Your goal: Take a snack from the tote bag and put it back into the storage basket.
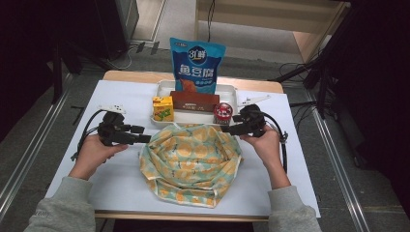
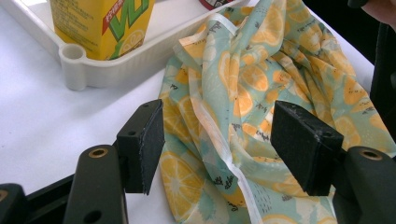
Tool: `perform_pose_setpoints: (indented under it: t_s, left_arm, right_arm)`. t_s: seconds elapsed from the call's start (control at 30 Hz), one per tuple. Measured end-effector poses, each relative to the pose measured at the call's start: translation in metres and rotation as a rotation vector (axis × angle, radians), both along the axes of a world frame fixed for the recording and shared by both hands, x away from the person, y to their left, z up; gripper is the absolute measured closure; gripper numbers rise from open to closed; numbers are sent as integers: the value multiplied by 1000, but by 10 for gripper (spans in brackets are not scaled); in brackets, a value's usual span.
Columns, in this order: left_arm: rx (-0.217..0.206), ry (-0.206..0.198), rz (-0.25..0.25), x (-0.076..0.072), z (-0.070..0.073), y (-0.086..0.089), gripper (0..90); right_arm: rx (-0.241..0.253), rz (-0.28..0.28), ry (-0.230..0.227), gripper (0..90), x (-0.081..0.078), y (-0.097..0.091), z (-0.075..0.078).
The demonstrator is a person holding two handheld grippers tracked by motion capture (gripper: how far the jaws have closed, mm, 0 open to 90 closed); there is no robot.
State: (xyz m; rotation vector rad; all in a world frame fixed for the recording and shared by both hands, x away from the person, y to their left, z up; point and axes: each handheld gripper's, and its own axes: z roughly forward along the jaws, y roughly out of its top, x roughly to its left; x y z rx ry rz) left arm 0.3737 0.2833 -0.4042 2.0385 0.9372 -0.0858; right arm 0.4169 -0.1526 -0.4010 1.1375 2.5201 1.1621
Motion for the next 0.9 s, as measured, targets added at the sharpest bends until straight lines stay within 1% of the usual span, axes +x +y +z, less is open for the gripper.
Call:
perform_pose_setpoints:
  t_s: [0.13,0.17,0.2,0.23,0.33,0.43,0.5,0.67,0.77,0.9]
  left_arm:
    - [0,-4,5,-1,0,2,347]
    - [1,-6,7,-1,0,4,347]
    - [1,-5,7,-1,0,5,346]
    - [0,-6,12,-1,0,6,346]
    - [1,-4,16,-1,0,8,346]
    - [5,-2,21,-1,0,9,346]
    - [3,-1,23,-1,0,10,345]
    - [0,3,27,-1,-1,11,344]
    - [-3,9,31,0,-2,12,341]
    - [-2,15,35,0,-2,12,337]
  right_arm:
    - [0,5,0,286,-8,-2,-3]
    - [-3,11,-3,272,-9,-2,-4]
    - [-8,4,-6,265,-11,-2,-4]
    - [-11,5,-19,265,-12,-3,-5]
    - [-1,9,-18,263,-17,-5,-6]
    - [3,11,-28,256,-22,-7,-6]
    - [-5,12,-35,250,-25,-9,-7]
    - [-15,3,-37,235,-32,-13,-11]
    - [-20,16,-32,225,-35,-15,-15]
    - [-23,13,-30,225,-38,-16,-17]
